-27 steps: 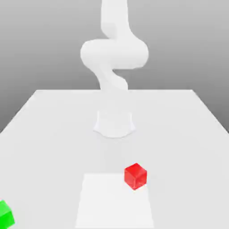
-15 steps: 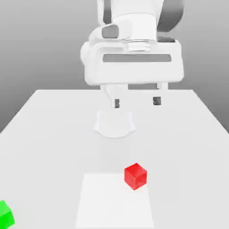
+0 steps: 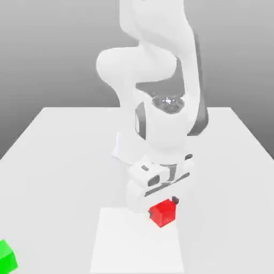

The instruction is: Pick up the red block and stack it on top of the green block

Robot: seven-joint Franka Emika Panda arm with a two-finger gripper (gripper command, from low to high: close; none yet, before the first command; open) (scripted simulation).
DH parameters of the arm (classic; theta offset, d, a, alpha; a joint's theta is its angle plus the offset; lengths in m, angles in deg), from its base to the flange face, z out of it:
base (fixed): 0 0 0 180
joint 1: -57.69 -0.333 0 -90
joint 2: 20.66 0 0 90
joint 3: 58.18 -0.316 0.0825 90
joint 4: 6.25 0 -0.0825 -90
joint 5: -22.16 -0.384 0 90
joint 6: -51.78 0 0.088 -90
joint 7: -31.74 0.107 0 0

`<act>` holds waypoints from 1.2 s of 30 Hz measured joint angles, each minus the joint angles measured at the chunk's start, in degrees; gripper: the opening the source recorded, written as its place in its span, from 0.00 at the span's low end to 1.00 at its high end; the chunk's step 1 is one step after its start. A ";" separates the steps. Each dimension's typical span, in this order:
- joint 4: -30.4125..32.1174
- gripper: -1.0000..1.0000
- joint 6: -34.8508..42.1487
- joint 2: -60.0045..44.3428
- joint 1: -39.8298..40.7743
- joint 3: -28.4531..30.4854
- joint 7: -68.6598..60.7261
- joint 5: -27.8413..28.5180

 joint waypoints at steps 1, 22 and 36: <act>0.00 0.00 0.02 0.00 0.02 0.00 0.04 0.04; -16.20 0.00 22.06 4.63 12.78 7.66 4.20 -3.50; -39.26 0.00 26.80 -13.98 26.71 15.67 6.35 -11.96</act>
